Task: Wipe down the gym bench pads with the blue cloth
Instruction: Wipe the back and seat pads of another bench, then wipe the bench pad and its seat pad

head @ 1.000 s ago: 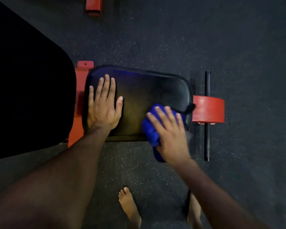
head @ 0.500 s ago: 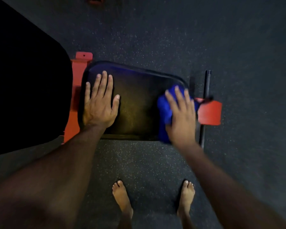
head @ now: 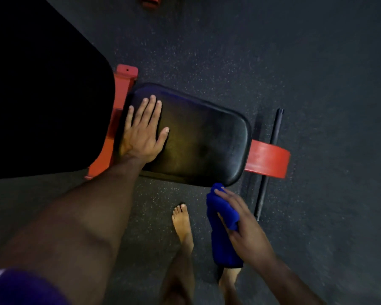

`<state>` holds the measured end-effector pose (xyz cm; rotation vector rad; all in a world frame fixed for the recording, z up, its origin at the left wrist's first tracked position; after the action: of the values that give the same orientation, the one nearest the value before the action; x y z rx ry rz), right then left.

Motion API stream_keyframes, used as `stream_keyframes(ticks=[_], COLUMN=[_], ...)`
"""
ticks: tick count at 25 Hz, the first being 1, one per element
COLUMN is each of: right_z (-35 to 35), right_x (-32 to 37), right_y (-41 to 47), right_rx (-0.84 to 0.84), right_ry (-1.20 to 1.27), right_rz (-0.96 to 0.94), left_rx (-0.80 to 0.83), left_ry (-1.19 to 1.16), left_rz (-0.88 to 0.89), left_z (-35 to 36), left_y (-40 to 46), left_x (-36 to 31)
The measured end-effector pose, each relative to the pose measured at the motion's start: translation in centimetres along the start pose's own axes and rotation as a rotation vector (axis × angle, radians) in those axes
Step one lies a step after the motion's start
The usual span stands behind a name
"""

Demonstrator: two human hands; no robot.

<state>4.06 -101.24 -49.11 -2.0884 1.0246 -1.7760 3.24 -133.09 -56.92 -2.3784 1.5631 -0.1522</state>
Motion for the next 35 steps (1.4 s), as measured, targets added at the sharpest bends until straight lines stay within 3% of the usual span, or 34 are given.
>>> stream_keyframes(ticks=[6, 9, 13, 16, 19, 24, 31, 35], right_z=[-5.1, -7.4, -9.5, -11.5, -15.0, -23.6, -38.4, -45.0], right_x=[8.4, 14.1, 19.9, 23.5, 25.8, 24.0, 14.5, 12.5], right_y=[-7.5, -11.2, -16.2, -20.3, -24.8, -31.1, -39.2, -40.2], right_rx=[-0.122, -0.18, -0.188, -0.145, -0.146, -0.217, -0.411, -0.499], right_ry=[-0.045, -0.08, -0.091, -0.167, -0.211, -0.129, 0.105, 0.229], right_rz=[-0.053, -0.113, -0.157, -0.243, -0.312, -0.319, -0.29, -0.251], left_rx=[0.456, 0.385, 0.497, 0.377, 0.257, 0.389, 0.382, 0.332], left_ry=[-0.216, -0.359, -0.697, -0.82, -0.855, -0.505, -0.565, -0.636], left_rz=[0.004, 0.066, 0.27, 0.443, 0.471, 0.588, 0.607, 0.573], left_z=[-5.5, -13.2, -20.3, -26.3, -31.7, -38.5, -44.4, -47.0], left_y=[-0.7, -5.9, -18.2, -23.3, -24.0, -19.8, -14.8, -12.1], left_x=[-0.3, -3.5, -11.9, -17.5, -21.6, -32.0, -48.5, -53.9])
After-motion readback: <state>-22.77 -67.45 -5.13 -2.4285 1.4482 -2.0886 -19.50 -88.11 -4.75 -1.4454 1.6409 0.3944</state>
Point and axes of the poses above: each hand's wrist, its own y-axis towards the middle knuckle, its own z-axis out of the palm, x = y × z, the point moved 7 cm from there along y, towards the middle knuckle, and after that the axes turned 12 degrees about x, right-handed, at the moved point
